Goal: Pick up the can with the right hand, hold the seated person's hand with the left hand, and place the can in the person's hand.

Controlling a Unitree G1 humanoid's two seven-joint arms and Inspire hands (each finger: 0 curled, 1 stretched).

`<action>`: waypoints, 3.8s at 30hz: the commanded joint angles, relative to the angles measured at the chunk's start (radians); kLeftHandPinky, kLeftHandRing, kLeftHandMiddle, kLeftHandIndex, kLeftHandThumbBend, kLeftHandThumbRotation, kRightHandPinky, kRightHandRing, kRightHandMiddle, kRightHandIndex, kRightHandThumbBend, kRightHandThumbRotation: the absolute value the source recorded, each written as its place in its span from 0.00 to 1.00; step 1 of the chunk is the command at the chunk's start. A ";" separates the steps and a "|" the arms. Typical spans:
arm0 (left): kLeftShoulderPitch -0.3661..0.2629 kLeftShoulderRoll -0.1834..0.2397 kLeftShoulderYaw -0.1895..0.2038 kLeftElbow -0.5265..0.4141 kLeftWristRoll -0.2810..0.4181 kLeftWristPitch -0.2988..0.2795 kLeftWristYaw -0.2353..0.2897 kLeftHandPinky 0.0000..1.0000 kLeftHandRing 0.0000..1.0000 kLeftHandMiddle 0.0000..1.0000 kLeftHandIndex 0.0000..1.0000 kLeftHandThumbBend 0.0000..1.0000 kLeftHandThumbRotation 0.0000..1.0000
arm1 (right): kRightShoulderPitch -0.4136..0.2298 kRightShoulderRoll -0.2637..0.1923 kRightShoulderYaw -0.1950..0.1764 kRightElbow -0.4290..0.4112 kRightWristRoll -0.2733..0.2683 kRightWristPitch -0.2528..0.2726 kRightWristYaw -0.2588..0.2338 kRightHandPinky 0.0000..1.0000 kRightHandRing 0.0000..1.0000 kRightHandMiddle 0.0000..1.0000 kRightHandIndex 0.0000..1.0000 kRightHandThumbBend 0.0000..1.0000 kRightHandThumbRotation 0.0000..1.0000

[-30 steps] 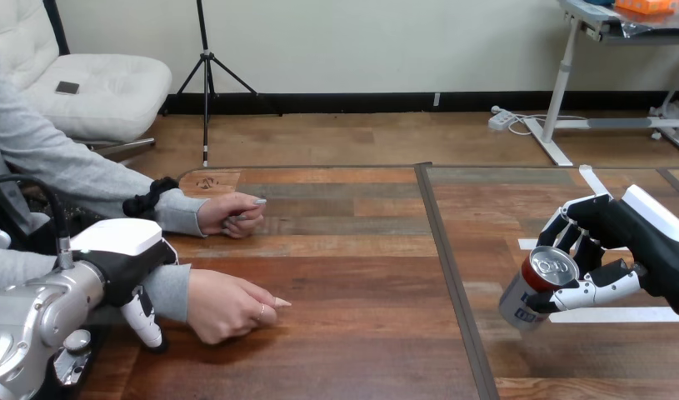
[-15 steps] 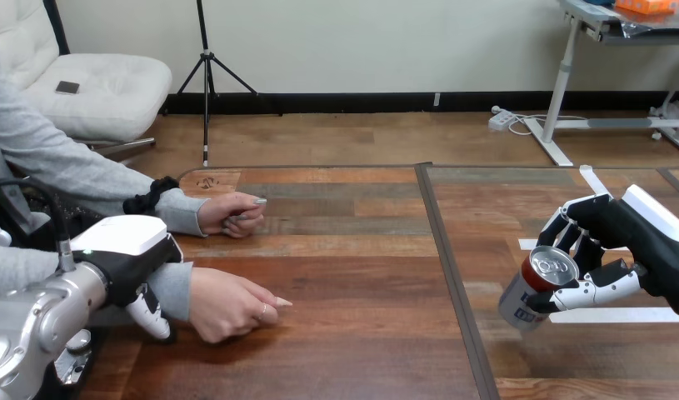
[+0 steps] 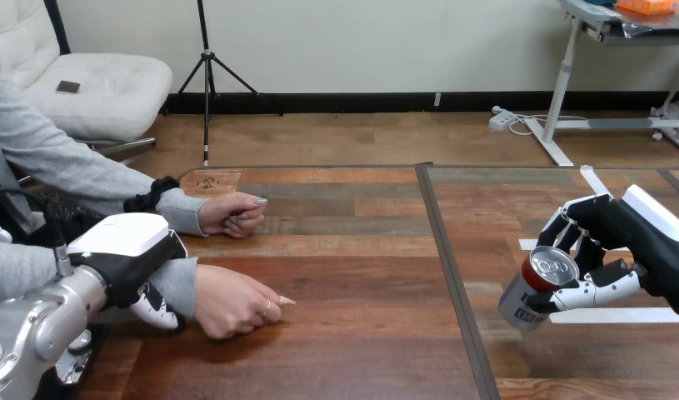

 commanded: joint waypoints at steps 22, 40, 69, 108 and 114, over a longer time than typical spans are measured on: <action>0.003 0.013 0.074 -0.051 -0.105 -0.069 0.079 0.16 0.22 0.29 0.29 0.61 0.00 | -0.091 -0.005 -0.026 -0.033 0.011 0.014 -0.015 0.24 0.28 0.34 0.41 0.85 0.00; 0.039 0.014 0.163 -0.165 -0.181 -0.097 0.121 0.13 0.19 0.25 0.26 0.64 0.00 | -0.110 0.027 -0.014 -0.033 -0.013 0.013 -0.056 0.27 0.31 0.37 0.41 0.84 0.00; 0.058 -0.015 0.220 -0.250 -0.247 -0.145 0.125 0.11 0.16 0.22 0.24 0.61 0.00 | -0.180 0.092 0.012 -0.010 -0.039 0.008 -0.077 0.29 0.32 0.37 0.42 0.82 0.00; 0.009 -0.055 0.206 -0.274 -0.248 -0.147 0.082 0.11 0.16 0.22 0.24 0.58 0.00 | -0.327 0.205 0.081 0.027 -0.084 0.028 -0.094 0.30 0.33 0.38 0.42 0.80 0.00; 0.004 -0.066 0.202 -0.287 -0.243 -0.134 0.072 0.11 0.16 0.22 0.25 0.58 0.00 | -0.348 0.224 0.092 0.040 -0.091 0.019 -0.097 0.30 0.33 0.38 0.42 0.81 0.00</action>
